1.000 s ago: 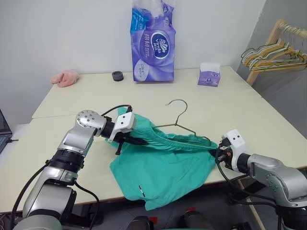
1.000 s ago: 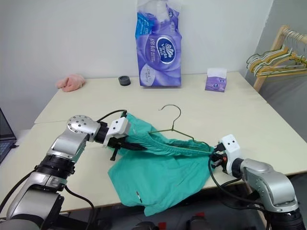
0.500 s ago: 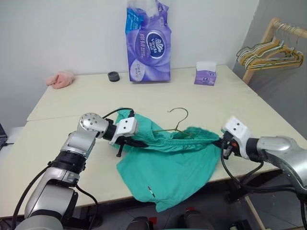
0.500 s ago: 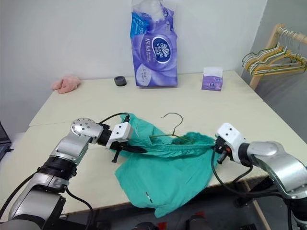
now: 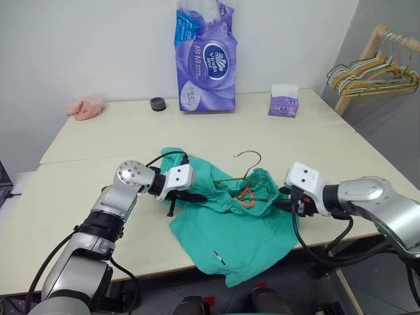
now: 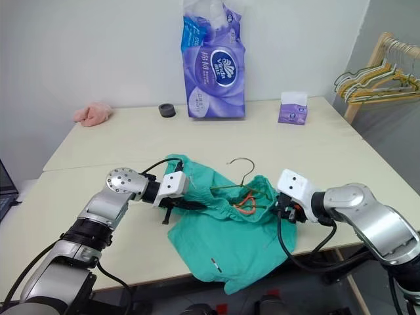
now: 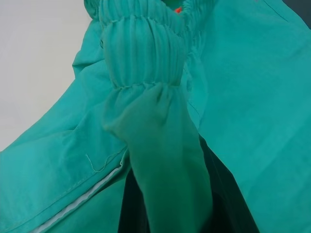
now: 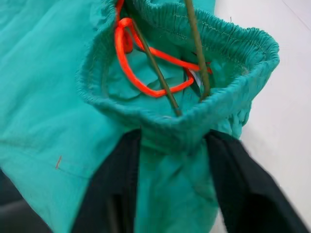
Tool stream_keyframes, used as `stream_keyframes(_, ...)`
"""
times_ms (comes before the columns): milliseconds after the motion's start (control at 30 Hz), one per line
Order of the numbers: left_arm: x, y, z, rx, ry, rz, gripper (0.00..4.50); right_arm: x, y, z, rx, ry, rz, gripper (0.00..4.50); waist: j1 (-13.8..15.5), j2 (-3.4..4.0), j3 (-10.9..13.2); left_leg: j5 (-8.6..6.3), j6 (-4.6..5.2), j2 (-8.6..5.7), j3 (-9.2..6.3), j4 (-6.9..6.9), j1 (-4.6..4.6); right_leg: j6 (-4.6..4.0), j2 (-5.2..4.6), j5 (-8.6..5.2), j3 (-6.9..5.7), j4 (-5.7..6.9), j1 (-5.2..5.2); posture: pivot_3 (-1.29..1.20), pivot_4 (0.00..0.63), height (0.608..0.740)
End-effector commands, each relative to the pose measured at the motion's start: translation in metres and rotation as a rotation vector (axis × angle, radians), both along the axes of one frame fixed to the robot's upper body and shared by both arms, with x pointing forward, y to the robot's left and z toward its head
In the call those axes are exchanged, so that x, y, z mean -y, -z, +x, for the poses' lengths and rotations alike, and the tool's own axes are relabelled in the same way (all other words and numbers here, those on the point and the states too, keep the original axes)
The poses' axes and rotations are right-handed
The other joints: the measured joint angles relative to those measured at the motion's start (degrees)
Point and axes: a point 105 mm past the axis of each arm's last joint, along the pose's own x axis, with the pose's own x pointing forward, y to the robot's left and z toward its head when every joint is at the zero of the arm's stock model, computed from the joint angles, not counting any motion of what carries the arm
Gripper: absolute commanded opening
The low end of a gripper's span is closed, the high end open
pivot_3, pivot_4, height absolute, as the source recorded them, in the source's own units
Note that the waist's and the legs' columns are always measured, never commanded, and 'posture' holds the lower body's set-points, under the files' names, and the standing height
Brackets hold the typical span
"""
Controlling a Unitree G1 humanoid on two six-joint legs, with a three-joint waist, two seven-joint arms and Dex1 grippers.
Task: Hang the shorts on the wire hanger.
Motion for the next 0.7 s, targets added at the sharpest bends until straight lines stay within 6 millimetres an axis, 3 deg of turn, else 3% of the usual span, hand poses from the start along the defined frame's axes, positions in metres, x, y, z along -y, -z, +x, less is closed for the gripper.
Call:
stream_keyframes(33,0.006,-0.009,0.001,0.037,0.011,-0.026,0.01,0.01,-0.015,-0.006,0.027,-0.016,0.003,3.47,-0.01,0.0,0.0,0.0,0.0,0.0,0.0,0.0,0.0,0.0,0.0,0.0,-0.01,0.0,0.0,-0.13,0.039,0.74)
stream_keyframes(133,0.009,-0.009,0.001,0.037,0.016,-0.032,0.01,0.027,-0.012,-0.003,0.017,0.065,-0.01,4.5,-0.02,-0.01,0.0,0.0,0.0,0.01,0.01,0.0,0.0,0.0,0.0,0.0,-0.01,0.0,0.01,-0.14,0.038,0.74)
stream_keyframes(267,0.013,-0.011,-0.001,0.038,0.023,-0.051,0.01,0.047,-0.003,0.006,0.014,0.183,0.007,4.5,-0.01,-0.01,0.0,0.0,0.0,0.01,0.03,0.0,0.0,0.0,0.0,0.0,0.01,-0.01,0.01,-0.14,0.035,0.74)
stream_keyframes(433,0.014,-0.012,-0.002,0.035,0.028,-0.052,0.01,0.04,0.014,0.021,0.021,0.177,0.0,4.5,-0.21,0.01,0.0,0.0,0.0,0.03,0.06,-0.01,0.02,-0.01,0.01,0.0,0.03,0.01,0.0,-0.13,0.027,0.74)
stream_keyframes(700,0.015,-0.014,-0.002,0.042,0.033,-0.052,0.01,0.008,0.034,0.041,-0.027,0.053,-0.012,4.5,-0.45,0.02,-0.02,0.0,-0.01,0.01,0.06,0.0,0.02,-0.02,0.01,0.01,0.03,0.02,-0.01,-0.13,0.015,0.74)
